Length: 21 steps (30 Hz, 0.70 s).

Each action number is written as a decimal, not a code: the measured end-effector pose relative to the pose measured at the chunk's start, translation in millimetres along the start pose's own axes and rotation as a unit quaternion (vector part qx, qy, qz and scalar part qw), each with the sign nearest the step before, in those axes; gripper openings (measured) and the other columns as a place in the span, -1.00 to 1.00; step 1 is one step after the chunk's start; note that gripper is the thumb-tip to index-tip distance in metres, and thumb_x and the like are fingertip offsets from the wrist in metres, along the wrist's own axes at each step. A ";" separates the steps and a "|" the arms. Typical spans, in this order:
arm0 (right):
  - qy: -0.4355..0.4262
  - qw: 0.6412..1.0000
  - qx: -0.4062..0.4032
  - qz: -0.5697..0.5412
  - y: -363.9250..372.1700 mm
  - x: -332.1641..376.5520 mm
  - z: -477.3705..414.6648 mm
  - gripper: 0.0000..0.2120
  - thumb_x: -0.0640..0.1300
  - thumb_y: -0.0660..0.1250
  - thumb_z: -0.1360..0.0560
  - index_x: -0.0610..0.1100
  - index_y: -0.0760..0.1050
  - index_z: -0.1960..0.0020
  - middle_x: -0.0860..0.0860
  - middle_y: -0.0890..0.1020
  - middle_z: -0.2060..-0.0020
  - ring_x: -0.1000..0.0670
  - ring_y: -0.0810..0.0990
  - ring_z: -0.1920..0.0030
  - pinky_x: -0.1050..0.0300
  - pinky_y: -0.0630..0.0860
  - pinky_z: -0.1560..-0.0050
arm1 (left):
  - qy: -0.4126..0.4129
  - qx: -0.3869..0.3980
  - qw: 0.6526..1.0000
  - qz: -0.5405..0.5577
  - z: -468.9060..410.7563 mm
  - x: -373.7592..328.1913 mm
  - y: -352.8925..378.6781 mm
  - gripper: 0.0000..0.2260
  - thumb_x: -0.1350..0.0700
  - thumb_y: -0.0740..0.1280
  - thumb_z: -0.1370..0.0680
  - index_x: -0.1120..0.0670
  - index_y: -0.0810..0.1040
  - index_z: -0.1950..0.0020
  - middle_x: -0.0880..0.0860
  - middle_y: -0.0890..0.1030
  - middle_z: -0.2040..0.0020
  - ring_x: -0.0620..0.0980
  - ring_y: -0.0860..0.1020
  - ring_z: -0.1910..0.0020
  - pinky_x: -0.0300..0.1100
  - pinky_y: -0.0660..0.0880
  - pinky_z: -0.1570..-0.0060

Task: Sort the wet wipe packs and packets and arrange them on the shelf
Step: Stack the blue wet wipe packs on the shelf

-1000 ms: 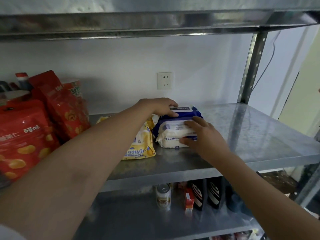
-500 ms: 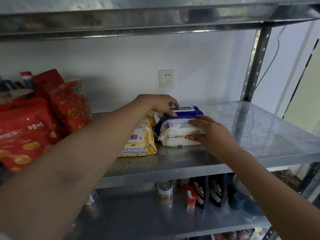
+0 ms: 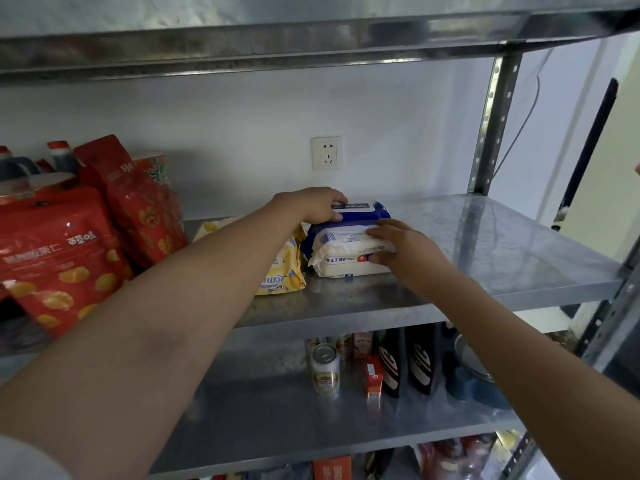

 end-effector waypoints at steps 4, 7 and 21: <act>-0.004 1.000 0.009 -0.027 -4.6 1.8 5.2 -0.49 -0.02 0.36 -0.56 0.02 0.36 -0.48 0.05 0.30 -0.53 -0.06 0.38 -0.44 0.03 0.31 -0.42 | 0.027 -0.098 0.993 0.067 20.9 -14.0 0.5 -0.63 0.03 0.23 -0.66 0.00 0.39 -0.47 0.04 0.39 -0.49 0.05 0.36 -0.43 -0.10 0.30 -0.36; 0.000 0.994 -0.053 -0.097 -9.8 4.1 15.6 -0.51 -0.03 0.36 -0.57 -0.01 0.37 -0.47 0.02 0.42 -0.45 -0.04 0.44 -0.38 0.12 0.34 -0.33 | 0.065 -0.150 0.974 0.154 40.3 -29.9 2.6 -0.69 0.06 0.22 -0.66 0.01 0.48 -0.40 0.01 0.46 -0.43 -0.01 0.40 -0.41 -0.18 0.29 -0.30; 0.138 0.816 -0.298 -0.476 -36.9 60.6 157.1 -0.69 -0.09 0.34 -0.59 -0.15 0.53 -0.30 -0.07 0.67 -0.13 -0.02 0.68 -0.10 0.02 0.63 -0.13 | 0.152 -0.060 0.764 0.624 182.6 -95.3 48.8 -0.82 0.12 0.24 -0.65 0.01 0.59 -0.18 -0.04 0.68 -0.10 -0.09 0.64 -0.04 -0.19 0.54 -0.03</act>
Point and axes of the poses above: each hand's wrist, its own z-axis away from the middle knuckle, its own y-axis out of the palm, x = y × z, the point moved 1 cm from there along -z, towards the middle knuckle
